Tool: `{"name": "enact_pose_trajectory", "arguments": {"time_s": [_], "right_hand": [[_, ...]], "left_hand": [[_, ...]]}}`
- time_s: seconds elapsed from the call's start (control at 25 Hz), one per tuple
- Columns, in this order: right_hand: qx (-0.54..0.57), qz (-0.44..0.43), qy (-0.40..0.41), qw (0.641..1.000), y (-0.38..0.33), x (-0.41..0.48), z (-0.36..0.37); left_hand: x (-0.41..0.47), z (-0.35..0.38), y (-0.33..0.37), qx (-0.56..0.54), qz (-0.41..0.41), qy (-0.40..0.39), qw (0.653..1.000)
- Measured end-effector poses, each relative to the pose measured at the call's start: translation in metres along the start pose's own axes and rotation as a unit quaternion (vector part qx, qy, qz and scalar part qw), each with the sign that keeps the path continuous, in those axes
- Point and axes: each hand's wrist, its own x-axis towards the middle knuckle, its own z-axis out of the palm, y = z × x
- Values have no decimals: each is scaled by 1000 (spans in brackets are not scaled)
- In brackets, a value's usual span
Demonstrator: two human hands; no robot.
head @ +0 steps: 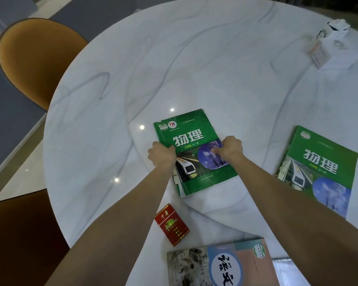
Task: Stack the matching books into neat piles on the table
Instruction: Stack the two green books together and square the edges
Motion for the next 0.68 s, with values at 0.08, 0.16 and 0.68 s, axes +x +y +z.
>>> {"name": "enact_pose_trajectory", "arguments": {"time_s": [0.08,0.16,0.68], "right_hand": [[5,8,-7,1000,-2,2,-1],[10,14,-18,1000,-2,3,-3],[209,66,-72,973,17,-13,-20]], "left_hand": [[5,-1,-2,-31,-2,-8,999],[4,-1,-2,-68,4,-9,998],[-12,-5,5,-209,67,-127,967]]}}
